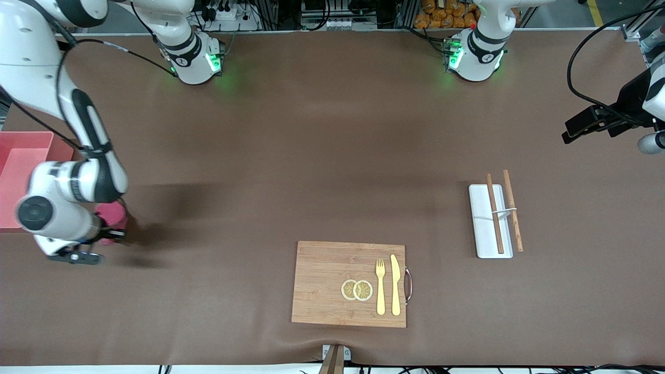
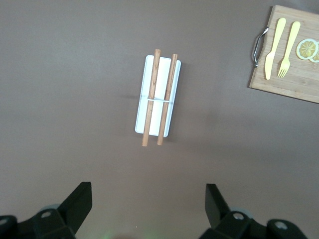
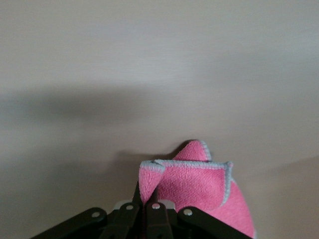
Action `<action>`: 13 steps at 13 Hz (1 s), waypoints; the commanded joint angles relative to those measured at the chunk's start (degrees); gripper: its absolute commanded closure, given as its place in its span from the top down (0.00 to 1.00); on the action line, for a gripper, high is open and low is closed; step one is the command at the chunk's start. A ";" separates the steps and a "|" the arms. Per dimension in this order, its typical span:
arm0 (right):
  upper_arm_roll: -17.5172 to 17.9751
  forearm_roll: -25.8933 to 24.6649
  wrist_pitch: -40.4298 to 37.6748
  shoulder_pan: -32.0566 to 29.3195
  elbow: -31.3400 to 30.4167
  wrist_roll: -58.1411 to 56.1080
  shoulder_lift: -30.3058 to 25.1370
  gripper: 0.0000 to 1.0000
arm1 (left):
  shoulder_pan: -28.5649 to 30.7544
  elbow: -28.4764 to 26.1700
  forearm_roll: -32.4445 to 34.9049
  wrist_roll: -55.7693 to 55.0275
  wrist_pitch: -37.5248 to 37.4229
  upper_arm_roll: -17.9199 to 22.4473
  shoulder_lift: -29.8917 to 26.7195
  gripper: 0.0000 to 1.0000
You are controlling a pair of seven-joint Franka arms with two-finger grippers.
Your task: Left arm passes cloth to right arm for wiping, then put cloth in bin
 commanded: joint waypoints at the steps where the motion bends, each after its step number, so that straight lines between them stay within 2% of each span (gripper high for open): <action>1: -0.33 6.47 -0.45 6.70 0.72 9.35 -0.16 0.00 | -0.44 -0.65 1.39 1.08 0.56 0.30 -1.24 1.00; 5: 0.37 15.97 -1.67 14.98 1.16 19.20 -3.23 0.00 | -0.52 -0.65 1.31 1.08 0.47 0.21 -1.24 1.00; 7: 0.73 23.34 -10.51 15.61 4.83 19.84 -6.39 0.00 | -0.44 -0.56 1.22 1.08 0.38 0.21 -1.32 1.00; 8: 0.73 25.64 -16.30 15.26 7.38 19.58 -8.23 0.00 | -0.44 -0.56 0.96 1.08 0.38 0.30 -1.32 1.00; 10: 0.20 25.66 -26.94 14.21 11.69 18.88 -11.66 0.00 | -0.44 0.22 0.60 1.08 0.38 0.47 -0.80 1.00; 13: 0.11 25.57 -38.64 4.75 16.09 4.34 -14.93 0.00 | -0.52 0.76 0.52 1.17 0.38 0.30 -0.71 1.00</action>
